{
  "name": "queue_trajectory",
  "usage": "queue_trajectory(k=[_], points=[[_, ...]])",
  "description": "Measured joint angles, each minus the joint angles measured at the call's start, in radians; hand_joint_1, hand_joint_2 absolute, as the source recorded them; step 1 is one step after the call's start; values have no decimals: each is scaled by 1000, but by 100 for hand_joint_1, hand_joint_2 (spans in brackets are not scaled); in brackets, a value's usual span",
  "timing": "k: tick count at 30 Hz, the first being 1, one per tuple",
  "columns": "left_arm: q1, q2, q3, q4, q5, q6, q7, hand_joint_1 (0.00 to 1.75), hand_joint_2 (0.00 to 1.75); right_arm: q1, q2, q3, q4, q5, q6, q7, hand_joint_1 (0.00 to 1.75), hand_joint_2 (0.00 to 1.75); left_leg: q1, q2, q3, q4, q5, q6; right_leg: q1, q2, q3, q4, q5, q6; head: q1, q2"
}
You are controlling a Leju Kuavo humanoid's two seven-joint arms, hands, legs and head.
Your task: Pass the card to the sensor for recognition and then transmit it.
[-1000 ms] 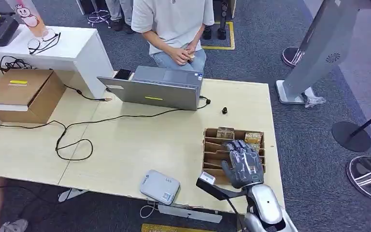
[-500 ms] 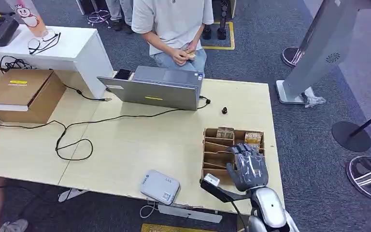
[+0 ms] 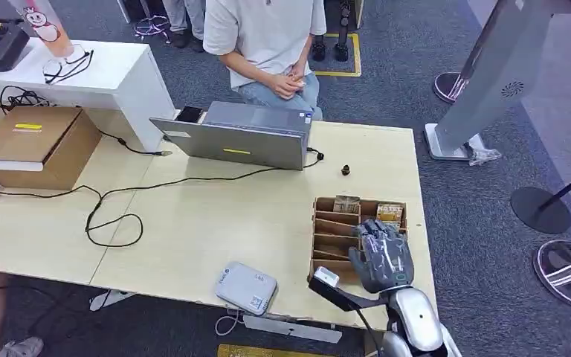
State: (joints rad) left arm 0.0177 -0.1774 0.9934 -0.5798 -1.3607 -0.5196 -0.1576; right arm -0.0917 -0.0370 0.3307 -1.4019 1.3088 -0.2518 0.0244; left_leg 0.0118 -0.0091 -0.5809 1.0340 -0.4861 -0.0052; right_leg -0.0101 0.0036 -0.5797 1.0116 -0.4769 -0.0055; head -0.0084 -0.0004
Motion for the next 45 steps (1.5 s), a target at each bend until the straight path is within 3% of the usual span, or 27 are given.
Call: queue_trajectory(k=[7,25,34,40,45], points=[[-1,0,0,0,3,-1,0,0,0,-13,0,12,0,-3,0,-6,105,175,0,0,0,0,0,0,0,0,0,0,0,0,0,0],[-3,1,0,1,8,-1,0,0,0,-49,0,47,23,-17,2,-17,94,175,0,0,0,0,0,0,0,0,0,0,0,0,0,0],[-4,5,0,5,9,-1,0,0,0,-59,0,57,45,-18,2,-18,101,175,0,0,0,0,0,0,0,0,0,0,0,0,0,0],[-4,6,0,8,9,-1,0,0,0,-64,0,64,58,-20,3,-18,94,175,0,0,0,0,0,0,0,0,0,0,0,0,0,0],[-4,7,0,10,9,-1,0,0,0,-65,0,64,69,-30,2,-18,112,175,0,0,0,0,0,0,0,0,0,0,0,0,0,0]])
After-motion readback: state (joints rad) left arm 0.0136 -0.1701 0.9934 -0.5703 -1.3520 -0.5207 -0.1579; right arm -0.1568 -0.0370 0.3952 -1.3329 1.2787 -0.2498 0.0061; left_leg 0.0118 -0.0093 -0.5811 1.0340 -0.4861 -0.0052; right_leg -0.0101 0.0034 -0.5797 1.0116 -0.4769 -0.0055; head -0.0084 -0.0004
